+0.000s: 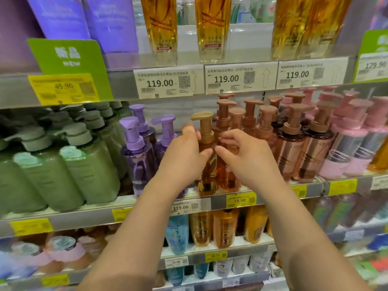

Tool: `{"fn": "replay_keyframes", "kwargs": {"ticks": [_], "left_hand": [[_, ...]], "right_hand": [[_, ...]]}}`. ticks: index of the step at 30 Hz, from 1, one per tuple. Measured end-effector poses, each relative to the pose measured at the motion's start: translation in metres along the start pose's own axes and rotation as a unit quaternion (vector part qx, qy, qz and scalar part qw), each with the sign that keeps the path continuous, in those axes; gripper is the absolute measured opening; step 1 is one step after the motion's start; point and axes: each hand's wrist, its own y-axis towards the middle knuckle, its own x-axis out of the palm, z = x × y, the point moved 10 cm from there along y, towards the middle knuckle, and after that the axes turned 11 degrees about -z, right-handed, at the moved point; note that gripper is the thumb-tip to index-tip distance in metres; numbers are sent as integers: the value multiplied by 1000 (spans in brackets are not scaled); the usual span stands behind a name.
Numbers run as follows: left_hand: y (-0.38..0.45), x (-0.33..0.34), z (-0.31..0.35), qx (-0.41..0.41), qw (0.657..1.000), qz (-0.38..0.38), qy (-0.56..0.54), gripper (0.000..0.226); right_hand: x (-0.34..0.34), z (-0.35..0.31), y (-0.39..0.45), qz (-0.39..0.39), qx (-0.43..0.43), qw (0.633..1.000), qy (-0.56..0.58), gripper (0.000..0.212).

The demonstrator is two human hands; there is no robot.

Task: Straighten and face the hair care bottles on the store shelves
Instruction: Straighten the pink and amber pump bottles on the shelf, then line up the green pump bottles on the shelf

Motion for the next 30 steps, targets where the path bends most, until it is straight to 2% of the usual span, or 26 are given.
{"fn": "replay_keyframes", "kwargs": {"ticks": [5, 7, 10, 13, 17, 19, 21, 23, 27, 30], "left_hand": [[-35, -55, -20, 20, 996, 90, 9, 36], [-48, -91, -42, -11, 986, 155, 54, 41], [-65, -126, -78, -78, 968, 219, 96, 45], [-64, -114, -114, -174, 969, 160, 76, 52], [-51, -76, -137, -227, 972, 60, -30, 85], [-46, -67, -137, -216, 974, 40, -47, 84], [-44, -68, -134, -194, 980, 43, -5, 68], [-44, -72, -130, -184, 980, 57, 47, 63], [-44, -74, -129, -170, 982, 67, 49, 90], [-44, -73, -128, -155, 985, 70, 30, 93]], "right_hand": [[-9, -22, -12, 101, -42, 993, 46, 18], [-4, -42, -11, 99, -73, 992, 42, 21], [19, -65, 3, 30, -101, 994, -25, 36], [45, -78, 20, -38, -91, 991, -94, 60], [70, -82, 37, -101, -56, 989, -89, 79], [80, -84, 42, -135, -53, 984, -99, 72], [86, -86, 45, -155, -57, 980, -107, 62], [90, -87, 48, -182, -57, 974, -118, 57], [102, -83, 51, -273, -37, 954, -115, 53], [107, -79, 52, -300, -21, 951, -75, 46]]}}
